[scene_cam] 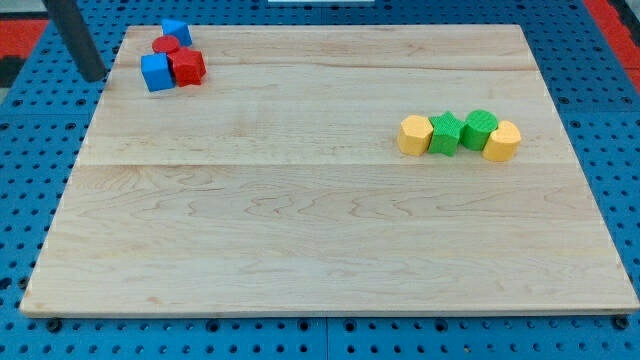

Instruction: Move the blue triangle and red star down a bit

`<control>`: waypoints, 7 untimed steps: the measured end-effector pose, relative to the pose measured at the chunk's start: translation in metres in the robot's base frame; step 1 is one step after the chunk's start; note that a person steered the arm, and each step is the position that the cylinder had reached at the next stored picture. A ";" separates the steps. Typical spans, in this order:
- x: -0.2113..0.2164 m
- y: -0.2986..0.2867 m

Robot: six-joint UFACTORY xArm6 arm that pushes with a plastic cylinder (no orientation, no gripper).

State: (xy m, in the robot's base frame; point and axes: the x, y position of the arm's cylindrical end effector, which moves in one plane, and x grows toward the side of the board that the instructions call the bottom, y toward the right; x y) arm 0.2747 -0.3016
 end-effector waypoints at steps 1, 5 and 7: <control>-0.052 0.000; -0.083 0.006; -0.083 0.029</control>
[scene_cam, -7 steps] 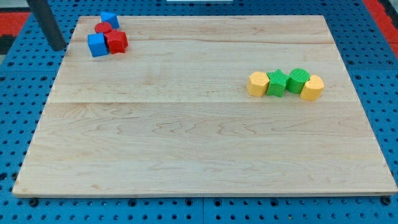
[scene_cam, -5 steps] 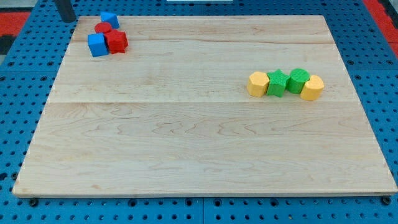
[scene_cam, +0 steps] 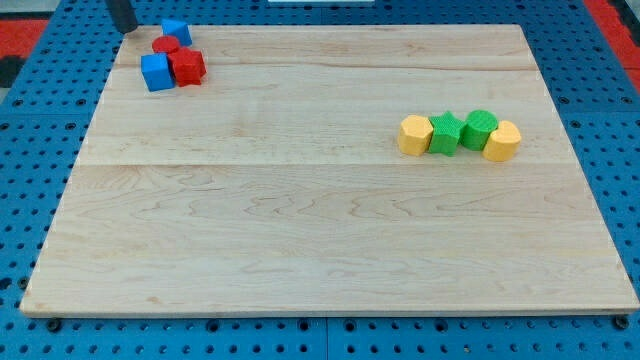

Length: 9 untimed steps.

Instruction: Move the blue triangle and red star down a bit

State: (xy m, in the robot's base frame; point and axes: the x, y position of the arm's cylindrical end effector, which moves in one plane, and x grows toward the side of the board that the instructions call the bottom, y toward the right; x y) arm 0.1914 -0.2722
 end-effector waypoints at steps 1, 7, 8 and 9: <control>0.000 0.048; 0.057 0.104; 0.080 0.105; 0.111 0.105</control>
